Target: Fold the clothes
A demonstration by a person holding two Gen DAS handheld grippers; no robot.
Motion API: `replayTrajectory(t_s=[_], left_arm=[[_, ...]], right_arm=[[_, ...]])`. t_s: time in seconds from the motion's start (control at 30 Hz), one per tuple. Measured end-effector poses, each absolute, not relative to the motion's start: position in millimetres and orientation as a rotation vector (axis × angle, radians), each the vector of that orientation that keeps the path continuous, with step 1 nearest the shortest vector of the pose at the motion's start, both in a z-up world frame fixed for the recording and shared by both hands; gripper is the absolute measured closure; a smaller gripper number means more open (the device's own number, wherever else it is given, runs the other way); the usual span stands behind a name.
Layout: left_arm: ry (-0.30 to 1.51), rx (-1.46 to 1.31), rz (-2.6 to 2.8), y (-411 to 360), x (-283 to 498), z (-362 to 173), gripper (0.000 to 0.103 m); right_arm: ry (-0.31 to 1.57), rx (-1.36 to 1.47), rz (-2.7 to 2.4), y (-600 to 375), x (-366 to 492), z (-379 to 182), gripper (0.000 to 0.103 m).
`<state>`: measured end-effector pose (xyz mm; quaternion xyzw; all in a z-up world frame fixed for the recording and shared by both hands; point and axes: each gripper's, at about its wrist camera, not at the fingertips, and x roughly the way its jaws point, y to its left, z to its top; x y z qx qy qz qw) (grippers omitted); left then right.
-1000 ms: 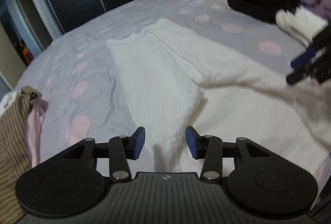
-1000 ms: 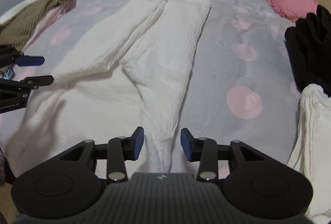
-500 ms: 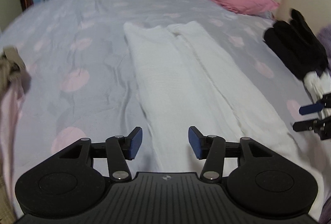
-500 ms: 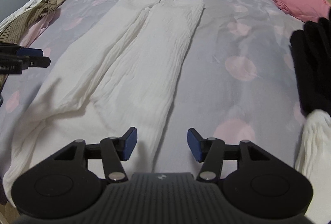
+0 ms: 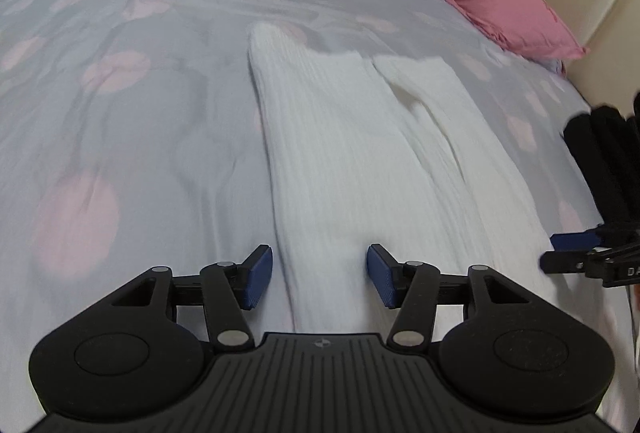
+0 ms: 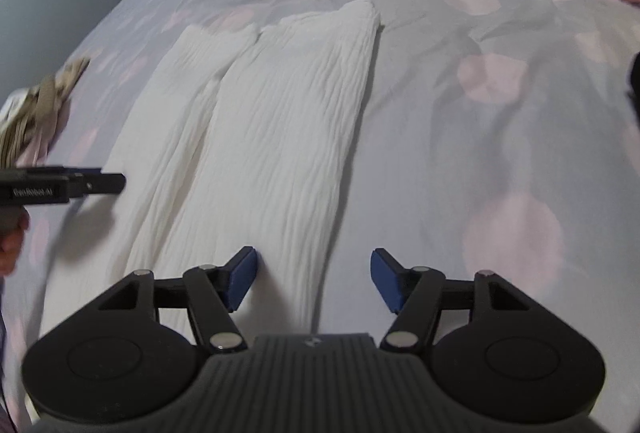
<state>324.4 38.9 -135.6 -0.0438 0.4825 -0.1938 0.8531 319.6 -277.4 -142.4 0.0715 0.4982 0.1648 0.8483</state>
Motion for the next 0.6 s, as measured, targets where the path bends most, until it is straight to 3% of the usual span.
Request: replayTrajectory(t_s=[0.3, 0.6], left_arm=[[0.968, -0.154, -0.414, 38.6, 399.8, -148.9, 0.050], [0.922, -0.047, -0.416, 20.2, 447.9, -152.5, 0.045]], right_arm=[[1.020, 0.229, 0.364, -272.6, 413.1, -150.6, 0.037], [1.000, 0.265, 0.359, -260.4, 484.5, -153.7, 0.036]])
